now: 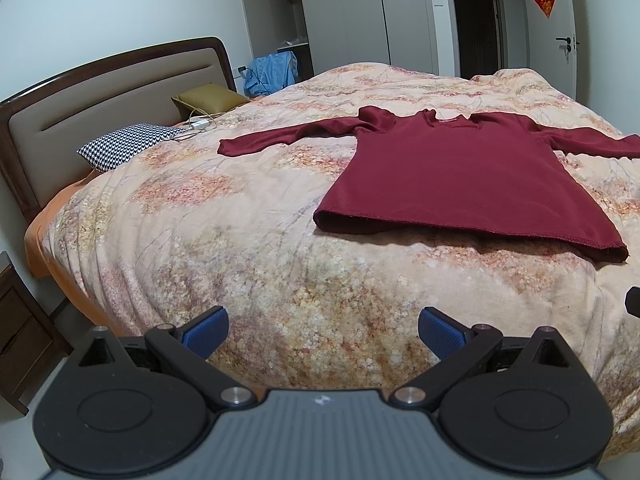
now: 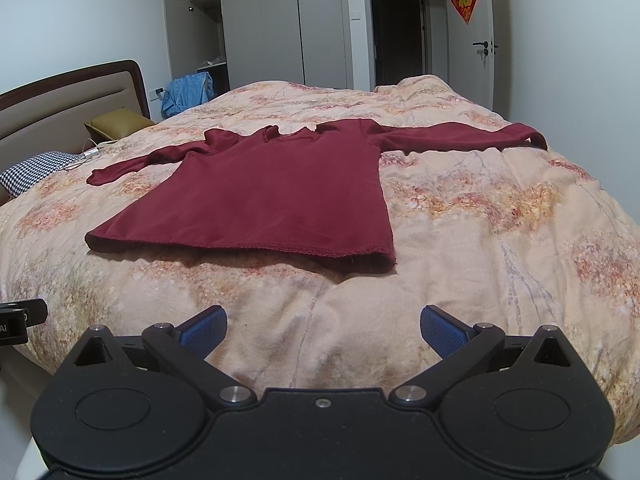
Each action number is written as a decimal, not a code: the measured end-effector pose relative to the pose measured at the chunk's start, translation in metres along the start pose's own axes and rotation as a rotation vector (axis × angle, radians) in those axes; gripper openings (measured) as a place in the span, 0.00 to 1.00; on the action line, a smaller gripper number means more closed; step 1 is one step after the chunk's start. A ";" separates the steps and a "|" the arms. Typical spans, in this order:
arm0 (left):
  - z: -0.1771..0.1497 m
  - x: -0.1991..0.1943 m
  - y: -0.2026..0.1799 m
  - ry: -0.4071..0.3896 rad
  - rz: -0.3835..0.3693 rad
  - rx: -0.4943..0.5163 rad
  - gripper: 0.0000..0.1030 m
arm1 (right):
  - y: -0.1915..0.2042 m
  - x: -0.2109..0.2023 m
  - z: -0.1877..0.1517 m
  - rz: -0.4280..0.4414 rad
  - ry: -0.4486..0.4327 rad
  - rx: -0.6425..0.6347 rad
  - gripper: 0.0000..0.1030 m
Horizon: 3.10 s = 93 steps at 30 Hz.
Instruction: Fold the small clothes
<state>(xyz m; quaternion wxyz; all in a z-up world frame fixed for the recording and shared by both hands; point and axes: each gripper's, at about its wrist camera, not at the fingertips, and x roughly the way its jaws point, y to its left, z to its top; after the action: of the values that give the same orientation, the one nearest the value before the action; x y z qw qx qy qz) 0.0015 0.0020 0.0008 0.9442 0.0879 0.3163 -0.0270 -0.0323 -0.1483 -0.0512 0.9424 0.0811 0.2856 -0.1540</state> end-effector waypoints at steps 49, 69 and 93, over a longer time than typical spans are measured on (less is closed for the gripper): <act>0.171 0.120 -0.115 0.031 -0.042 0.154 1.00 | -0.097 0.112 0.126 -0.115 -0.161 0.031 1.00; 0.243 0.287 -0.211 0.028 -0.167 0.114 1.00 | -0.252 0.274 0.196 -0.300 -0.092 0.193 1.00; 0.208 0.333 -0.228 0.108 -0.190 0.103 1.00 | -0.409 0.367 0.249 -0.418 -0.175 0.700 0.56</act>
<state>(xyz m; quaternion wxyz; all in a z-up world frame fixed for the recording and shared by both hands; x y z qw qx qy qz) 0.3658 -0.2590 -0.0708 0.9131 0.1074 0.3718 -0.1281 0.2473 -0.6821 -0.0797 0.8271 0.3234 0.1453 -0.4361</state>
